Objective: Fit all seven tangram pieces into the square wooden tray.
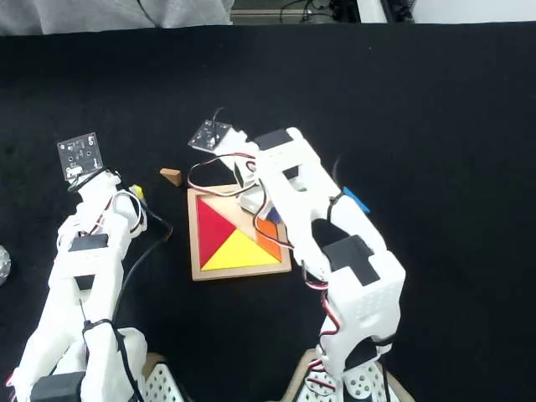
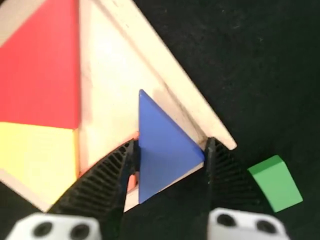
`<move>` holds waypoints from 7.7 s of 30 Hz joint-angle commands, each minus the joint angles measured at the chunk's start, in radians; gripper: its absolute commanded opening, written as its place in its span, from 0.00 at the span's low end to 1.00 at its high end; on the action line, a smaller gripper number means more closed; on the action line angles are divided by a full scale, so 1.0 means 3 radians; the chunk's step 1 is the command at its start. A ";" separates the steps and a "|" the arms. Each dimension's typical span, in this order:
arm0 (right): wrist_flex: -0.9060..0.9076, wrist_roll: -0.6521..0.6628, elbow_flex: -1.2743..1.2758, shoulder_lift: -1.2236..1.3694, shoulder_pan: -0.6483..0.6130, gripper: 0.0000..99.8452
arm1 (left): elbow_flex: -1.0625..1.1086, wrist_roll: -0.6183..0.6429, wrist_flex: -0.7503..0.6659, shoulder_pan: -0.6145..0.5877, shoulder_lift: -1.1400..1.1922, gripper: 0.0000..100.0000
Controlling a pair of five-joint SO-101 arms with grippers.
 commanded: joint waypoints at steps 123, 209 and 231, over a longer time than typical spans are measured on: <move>-0.1974 -0.0921 0.2519 -0.2176 0.0061 0.01 | -0.0069 -0.0113 -0.0036 0.0049 -0.0056 0.13; -0.2685 -0.1432 0.2723 -0.2197 0.0777 0.01 | -0.3291 -0.1396 0.2302 0.1025 0.2854 0.13; -0.2685 -0.1432 0.2723 -0.2197 0.0777 0.01 | -0.1716 -0.3319 0.3023 0.0437 0.0164 0.13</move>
